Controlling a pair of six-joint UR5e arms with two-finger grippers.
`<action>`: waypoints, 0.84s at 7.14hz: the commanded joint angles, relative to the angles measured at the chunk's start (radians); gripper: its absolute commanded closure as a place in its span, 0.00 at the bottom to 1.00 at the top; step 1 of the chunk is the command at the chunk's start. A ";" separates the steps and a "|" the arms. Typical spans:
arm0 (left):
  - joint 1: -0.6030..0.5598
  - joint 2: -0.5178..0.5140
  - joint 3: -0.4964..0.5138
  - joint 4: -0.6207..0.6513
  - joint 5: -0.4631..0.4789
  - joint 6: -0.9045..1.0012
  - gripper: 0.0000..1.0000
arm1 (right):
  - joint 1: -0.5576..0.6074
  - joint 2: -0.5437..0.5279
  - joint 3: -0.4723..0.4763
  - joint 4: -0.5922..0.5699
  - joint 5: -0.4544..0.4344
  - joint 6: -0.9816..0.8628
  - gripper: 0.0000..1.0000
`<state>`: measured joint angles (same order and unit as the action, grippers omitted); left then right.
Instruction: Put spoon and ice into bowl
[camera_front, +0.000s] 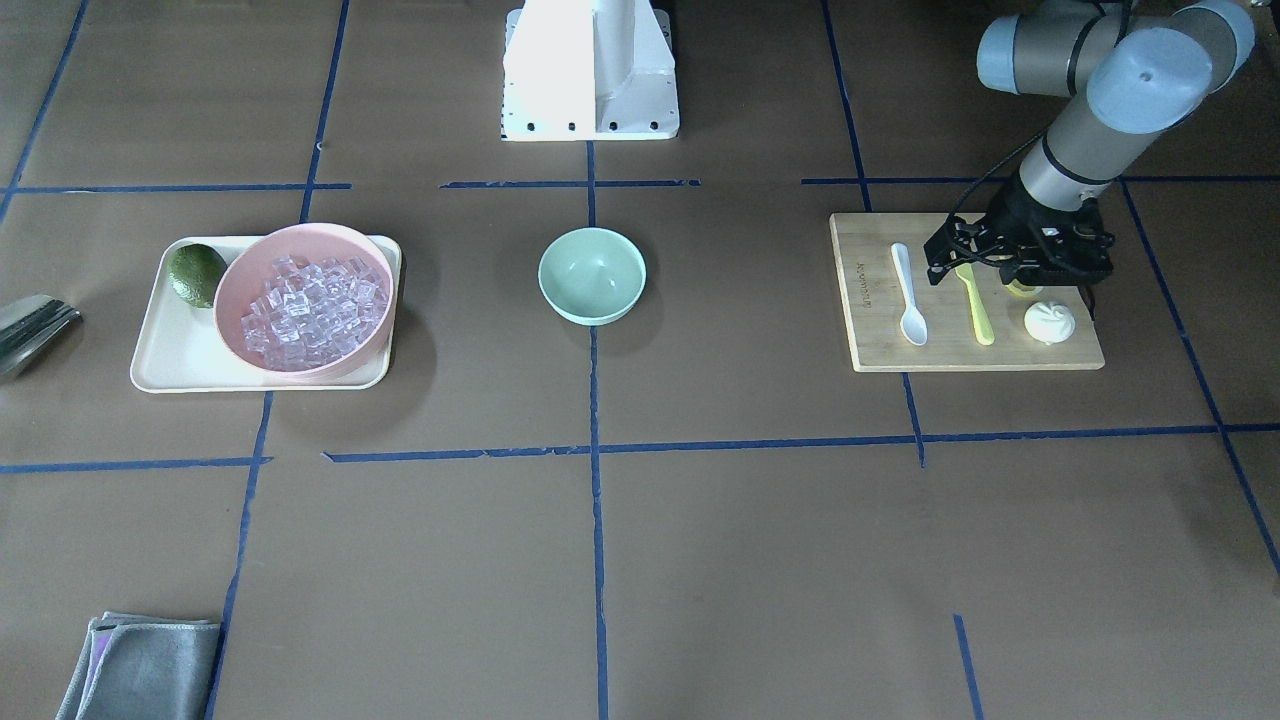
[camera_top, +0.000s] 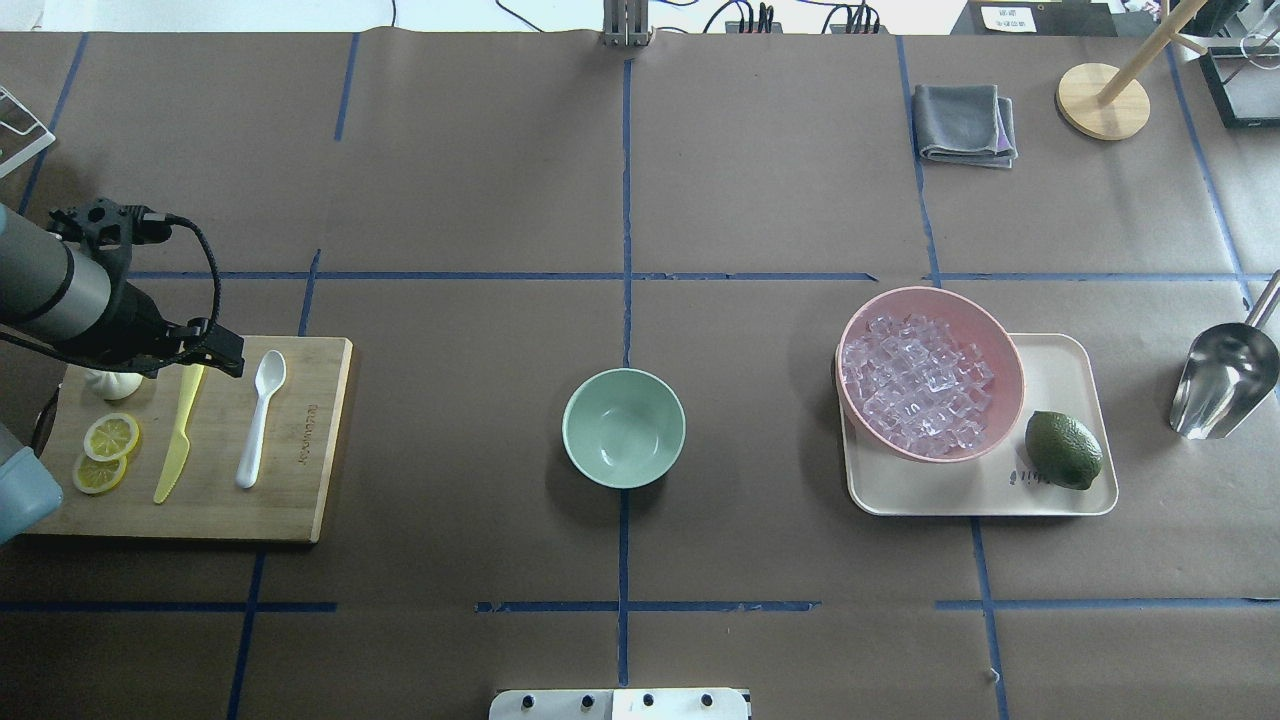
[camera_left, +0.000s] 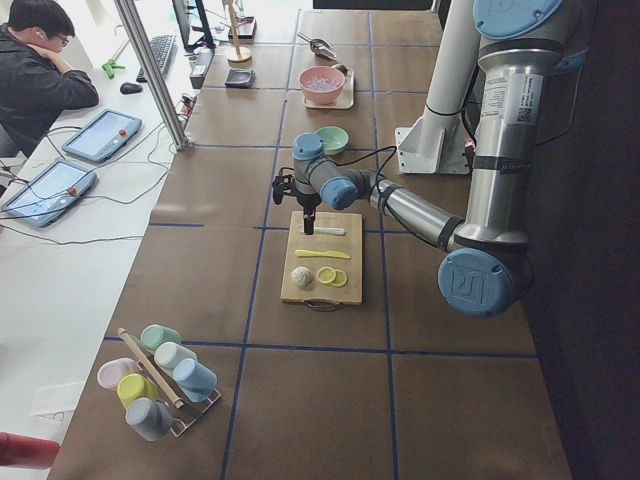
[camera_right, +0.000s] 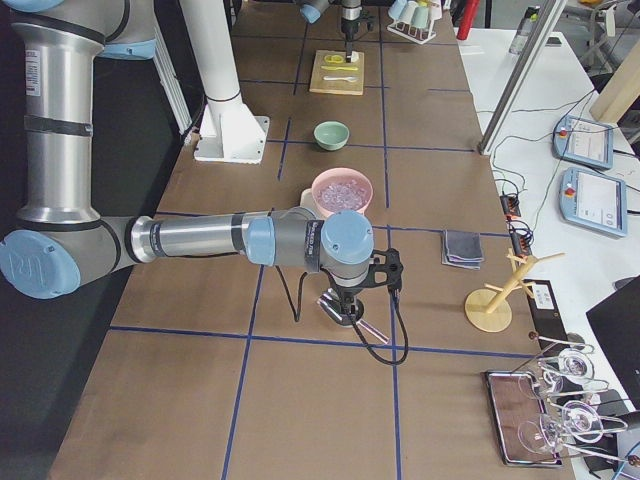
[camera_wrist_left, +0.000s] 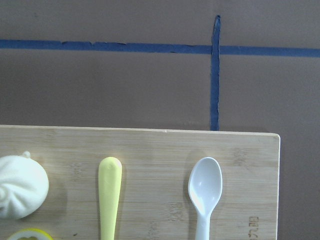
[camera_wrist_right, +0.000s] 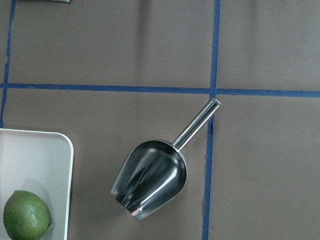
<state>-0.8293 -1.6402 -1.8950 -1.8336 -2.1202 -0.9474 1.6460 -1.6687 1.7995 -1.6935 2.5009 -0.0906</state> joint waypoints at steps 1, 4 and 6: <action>0.067 -0.039 0.026 -0.001 0.020 -0.019 0.06 | 0.000 0.000 -0.002 0.000 0.001 -0.001 0.00; 0.081 -0.049 0.072 -0.018 0.026 -0.016 0.08 | 0.000 0.003 -0.002 0.002 -0.001 -0.001 0.00; 0.082 -0.050 0.138 -0.094 0.026 -0.017 0.08 | 0.000 0.006 -0.002 0.000 -0.001 0.000 0.00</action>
<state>-0.7492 -1.6892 -1.7939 -1.8839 -2.0940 -0.9645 1.6460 -1.6645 1.7978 -1.6925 2.5004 -0.0910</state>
